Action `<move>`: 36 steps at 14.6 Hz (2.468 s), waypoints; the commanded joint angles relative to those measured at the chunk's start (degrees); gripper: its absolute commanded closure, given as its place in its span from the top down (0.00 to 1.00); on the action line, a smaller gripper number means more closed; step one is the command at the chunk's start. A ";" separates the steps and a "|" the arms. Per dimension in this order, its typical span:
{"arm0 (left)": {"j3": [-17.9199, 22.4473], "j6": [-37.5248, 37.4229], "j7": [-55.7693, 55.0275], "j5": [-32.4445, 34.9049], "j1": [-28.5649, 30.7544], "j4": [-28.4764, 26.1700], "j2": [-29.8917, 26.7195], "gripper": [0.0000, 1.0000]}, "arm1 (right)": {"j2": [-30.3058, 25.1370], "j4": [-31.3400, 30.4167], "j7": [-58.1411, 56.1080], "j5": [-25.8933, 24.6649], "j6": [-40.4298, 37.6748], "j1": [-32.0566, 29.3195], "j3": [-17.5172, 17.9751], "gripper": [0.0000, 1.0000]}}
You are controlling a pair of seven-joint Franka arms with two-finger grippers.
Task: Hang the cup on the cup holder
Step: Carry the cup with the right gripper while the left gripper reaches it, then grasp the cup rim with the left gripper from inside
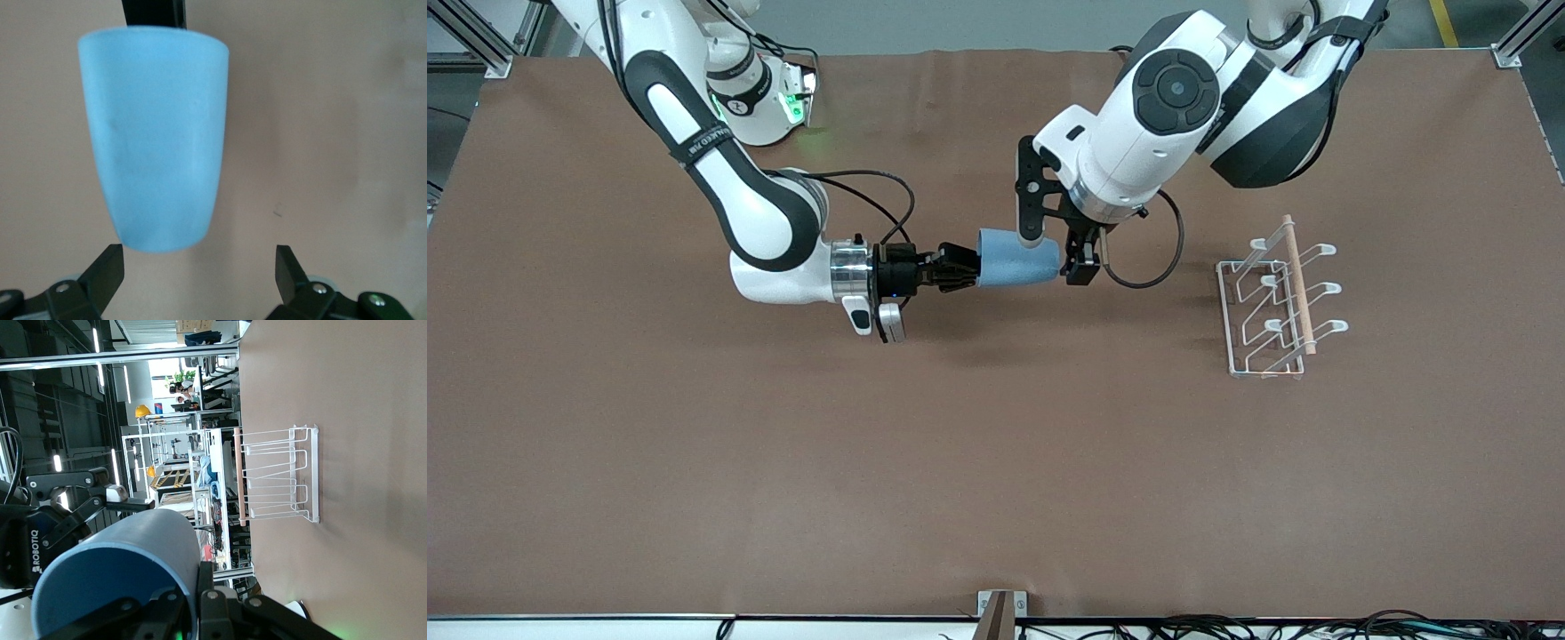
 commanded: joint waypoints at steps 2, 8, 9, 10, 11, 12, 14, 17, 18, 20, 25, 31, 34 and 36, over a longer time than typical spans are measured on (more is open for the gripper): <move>-0.22 4.52 0.67 0.97 -0.79 1.40 2.23 1.00 | -0.05 -0.19 -1.49 1.92 0.36 -0.31 0.89 0.00; -0.13 9.97 -0.47 0.79 -2.90 1.22 3.37 1.00 | -0.05 -0.19 -1.49 1.92 0.45 0.22 0.89 0.00; -0.13 10.59 -1.08 0.88 -3.77 1.13 3.55 1.00 | -0.05 -0.19 -1.49 1.92 0.45 0.22 0.89 0.00; -0.13 10.59 -2.22 0.97 -4.30 0.96 3.55 1.00 | -0.05 -0.19 -1.49 1.92 0.45 0.22 0.89 0.00; -0.13 10.59 -3.28 1.06 -4.31 0.87 3.90 1.00 | -0.05 -0.19 -1.49 1.92 0.45 0.22 0.89 0.01; -0.13 10.59 -3.72 1.14 -4.31 0.69 3.90 1.00 | -0.05 -0.19 -1.49 2.01 0.45 0.22 0.89 0.01; 0.04 10.51 -3.90 1.23 -4.22 -0.01 3.90 0.97 | -0.05 -0.19 -1.49 2.01 0.45 0.22 0.89 0.01; 0.04 9.89 -3.73 3.76 -3.43 -0.71 3.73 0.67 | -0.05 -0.28 -1.49 1.93 0.45 0.22 0.89 0.01; -0.05 9.80 -3.47 6.31 -3.60 -0.80 3.55 0.60 | -0.05 -0.28 -1.49 2.01 0.45 0.22 0.89 0.01; -0.05 9.36 -3.64 7.74 -3.69 -1.33 3.20 0.47 | -0.05 -0.28 -1.49 1.92 0.45 0.30 0.89 0.01; 0.04 6.56 -6.09 8.00 -3.86 -1.24 2.93 0.21 | 0.04 -0.28 -0.79 1.84 -0.51 -0.22 0.80 0.49; -0.22 2.78 -9.52 12.57 -4.83 -1.07 2.67 0.00 | 0.22 -0.28 -0.35 1.66 -0.34 -0.48 0.80 1.00; -0.22 -0.29 -8.56 20.18 -4.39 -0.10 1.54 0.00 | -0.75 -1.15 -0.17 0.26 0.18 -1.45 0.54 1.00; 0.04 -5.02 -7.95 24.50 -4.22 0.34 1.18 0.00 | -2.33 -2.21 -0.09 -5.07 0.19 -3.02 -0.08 1.00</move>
